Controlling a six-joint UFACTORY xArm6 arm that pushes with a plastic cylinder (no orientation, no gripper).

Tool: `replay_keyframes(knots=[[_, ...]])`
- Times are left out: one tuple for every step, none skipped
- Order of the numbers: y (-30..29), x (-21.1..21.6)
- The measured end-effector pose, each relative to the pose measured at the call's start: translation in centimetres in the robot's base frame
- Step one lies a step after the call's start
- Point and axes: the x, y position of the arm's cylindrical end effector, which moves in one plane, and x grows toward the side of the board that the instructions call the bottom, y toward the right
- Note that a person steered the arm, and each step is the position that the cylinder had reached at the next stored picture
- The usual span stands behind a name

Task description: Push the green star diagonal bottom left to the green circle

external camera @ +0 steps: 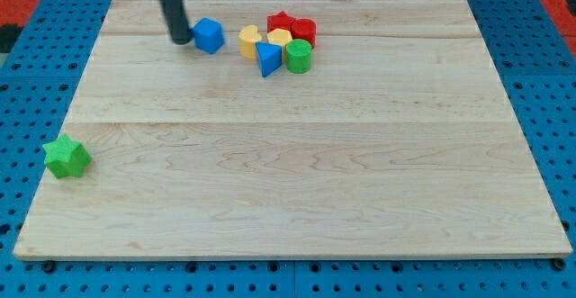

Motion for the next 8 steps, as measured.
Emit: replay_keyframes(knots=[[2.8,-0.9],[0.3,-0.8],[4.2,-0.9],[3.6,-0.5],[-1.3,7.4],[-10.6,14.9],[-16.8,16.4],[-16.8,22.2]])
